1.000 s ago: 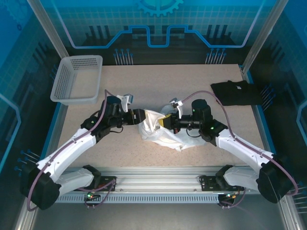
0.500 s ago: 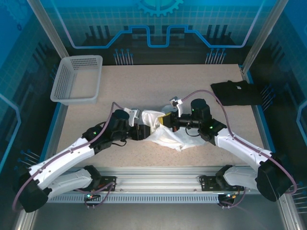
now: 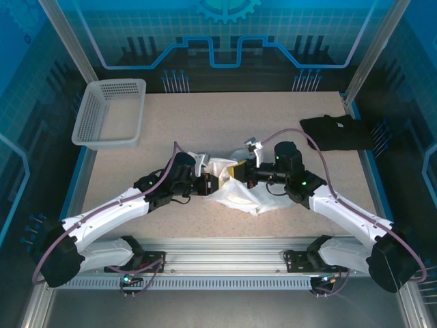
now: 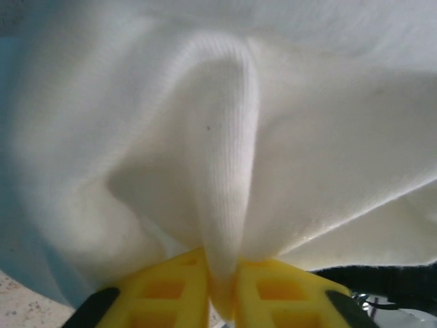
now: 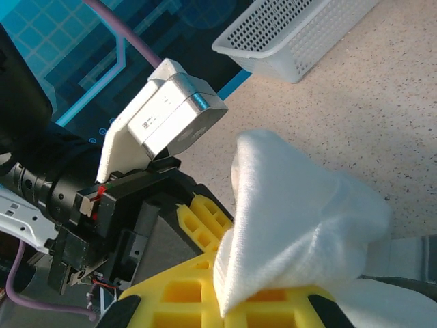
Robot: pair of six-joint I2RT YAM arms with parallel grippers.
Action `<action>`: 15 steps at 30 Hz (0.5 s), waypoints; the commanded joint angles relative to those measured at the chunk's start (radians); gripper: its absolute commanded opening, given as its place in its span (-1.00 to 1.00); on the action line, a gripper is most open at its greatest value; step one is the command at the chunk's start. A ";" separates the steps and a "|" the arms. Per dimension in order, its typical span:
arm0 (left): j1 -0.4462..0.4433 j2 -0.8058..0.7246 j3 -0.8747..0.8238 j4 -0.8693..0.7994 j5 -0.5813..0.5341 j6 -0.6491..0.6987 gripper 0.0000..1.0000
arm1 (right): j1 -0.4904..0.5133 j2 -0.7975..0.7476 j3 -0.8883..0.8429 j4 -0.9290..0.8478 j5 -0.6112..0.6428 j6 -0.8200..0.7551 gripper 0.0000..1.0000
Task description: Fold the inside-out t-shirt
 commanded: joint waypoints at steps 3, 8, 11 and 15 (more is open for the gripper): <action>0.012 -0.095 0.027 -0.007 0.038 0.067 -0.88 | -0.031 -0.066 0.027 -0.142 0.048 -0.102 -1.00; 0.064 -0.261 -0.046 0.163 0.174 0.055 -0.97 | -0.067 -0.117 0.030 -0.271 0.052 -0.222 -1.00; 0.090 -0.298 -0.062 0.233 0.263 0.045 -1.00 | -0.078 -0.109 0.032 -0.307 0.019 -0.248 -1.00; 0.098 -0.296 -0.051 0.247 0.322 0.053 -1.00 | -0.081 -0.094 0.028 -0.309 0.015 -0.237 -1.00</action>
